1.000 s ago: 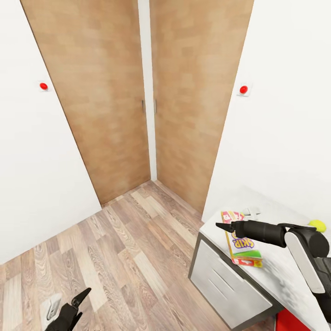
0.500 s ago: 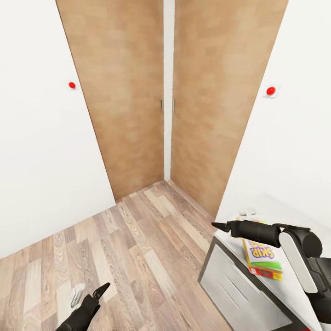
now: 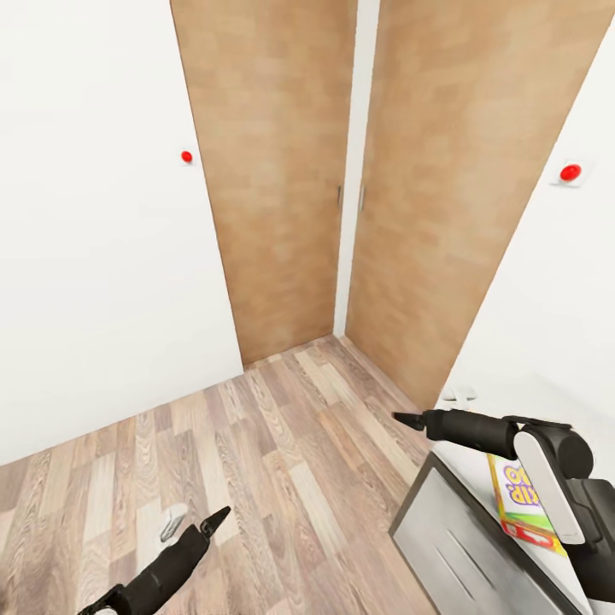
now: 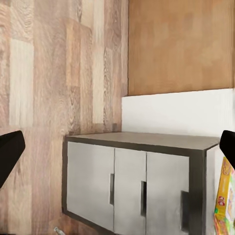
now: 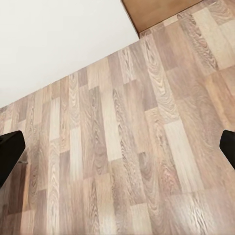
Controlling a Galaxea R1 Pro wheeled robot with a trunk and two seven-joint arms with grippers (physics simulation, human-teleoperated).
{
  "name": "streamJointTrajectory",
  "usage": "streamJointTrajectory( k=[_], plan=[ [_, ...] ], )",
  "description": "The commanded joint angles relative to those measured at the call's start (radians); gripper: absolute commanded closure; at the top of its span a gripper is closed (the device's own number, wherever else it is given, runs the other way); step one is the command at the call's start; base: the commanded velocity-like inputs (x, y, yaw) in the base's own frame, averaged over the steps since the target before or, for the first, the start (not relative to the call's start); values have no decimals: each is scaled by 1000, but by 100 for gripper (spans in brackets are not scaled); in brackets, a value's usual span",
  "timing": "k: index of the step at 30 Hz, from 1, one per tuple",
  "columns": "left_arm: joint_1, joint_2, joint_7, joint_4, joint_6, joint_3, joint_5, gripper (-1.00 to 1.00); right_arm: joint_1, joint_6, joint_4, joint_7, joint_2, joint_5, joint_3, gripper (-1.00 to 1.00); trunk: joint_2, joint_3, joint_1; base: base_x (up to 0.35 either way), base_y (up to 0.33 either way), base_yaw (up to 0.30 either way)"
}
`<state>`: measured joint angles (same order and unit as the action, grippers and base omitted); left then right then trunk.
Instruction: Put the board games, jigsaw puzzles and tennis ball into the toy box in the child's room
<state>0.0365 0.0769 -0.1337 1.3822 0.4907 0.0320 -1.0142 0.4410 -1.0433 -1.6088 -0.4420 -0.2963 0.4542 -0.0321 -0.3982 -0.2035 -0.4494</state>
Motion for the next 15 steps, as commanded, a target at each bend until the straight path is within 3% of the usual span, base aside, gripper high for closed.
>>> streamJointTrajectory(
  k=[1,4,7,8,10,11,15],
  plan=[
    [0,0,0,1,7,1,-4,-100,1,-4,0,-10,0,-8,-1,-100,-2,-2,-1,0,0,199],
    [-6,-31,100,54,15,-9,7,-100,1,-4,0,-7,1,-8,-1,-100,-2,-2,-1,0,0,175],
    [-8,-55,193,77,19,-11,-23,-100,1,-4,0,-6,0,-8,0,-100,-2,-2,-1,0,0,160],
    [-8,-55,193,77,19,-11,-23,-100,1,-4,0,-6,0,-8,0,-100,-2,-2,-1,0,0,159],
    [-9,-63,248,95,21,-13,-59,-100,1,-4,0,-5,0,-8,0,-100,-2,-2,-1,0,0,169],
    [-7,-69,326,140,22,-12,-121,-100,5,-4,0,-3,0,-8,0,-100,-9,-4,-4,0,0,238],
    [-5,-69,345,152,20,-1,-134,-100,7,-4,1,-3,0,-8,0,-100,-37,-16,-20,0,0,255]
  ],
)
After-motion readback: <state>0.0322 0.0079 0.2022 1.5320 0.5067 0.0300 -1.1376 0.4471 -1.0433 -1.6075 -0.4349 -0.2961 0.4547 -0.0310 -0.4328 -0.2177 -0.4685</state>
